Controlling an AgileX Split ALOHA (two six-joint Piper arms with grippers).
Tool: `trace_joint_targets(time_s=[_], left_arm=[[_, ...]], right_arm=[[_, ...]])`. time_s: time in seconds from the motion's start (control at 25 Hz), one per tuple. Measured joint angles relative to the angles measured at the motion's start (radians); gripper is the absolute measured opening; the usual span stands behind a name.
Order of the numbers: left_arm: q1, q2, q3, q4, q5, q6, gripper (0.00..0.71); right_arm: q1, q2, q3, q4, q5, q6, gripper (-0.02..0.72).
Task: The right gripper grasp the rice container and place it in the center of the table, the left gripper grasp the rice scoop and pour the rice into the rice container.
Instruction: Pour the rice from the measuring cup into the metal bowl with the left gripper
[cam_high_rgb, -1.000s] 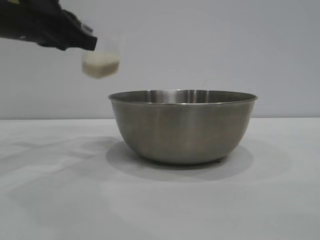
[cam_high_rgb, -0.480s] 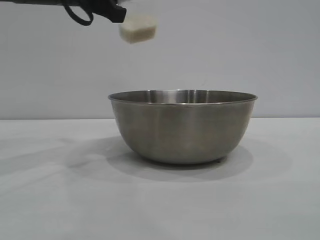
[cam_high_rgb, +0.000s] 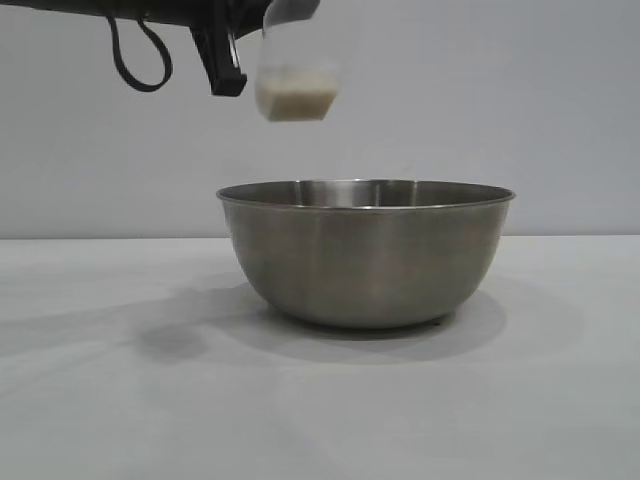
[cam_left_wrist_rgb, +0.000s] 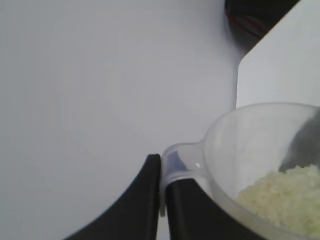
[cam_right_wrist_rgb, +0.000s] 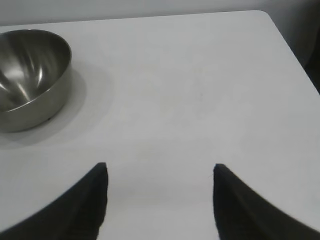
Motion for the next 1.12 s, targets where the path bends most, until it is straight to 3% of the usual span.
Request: trace_joint_targets(time_s=[0.56,1.12], left_arm=[[-0.013,0.0,0.0,0.0,0.084,0.492,0.0],[-0.014,0.0,0.0,0.0,0.086,0.904,0.0]], right_arm=[[0.0,0.0,0.0,0.0,0.0,0.0,0.387],[0.0,0.0,0.0,0.0,0.0,-0.002,0.387]])
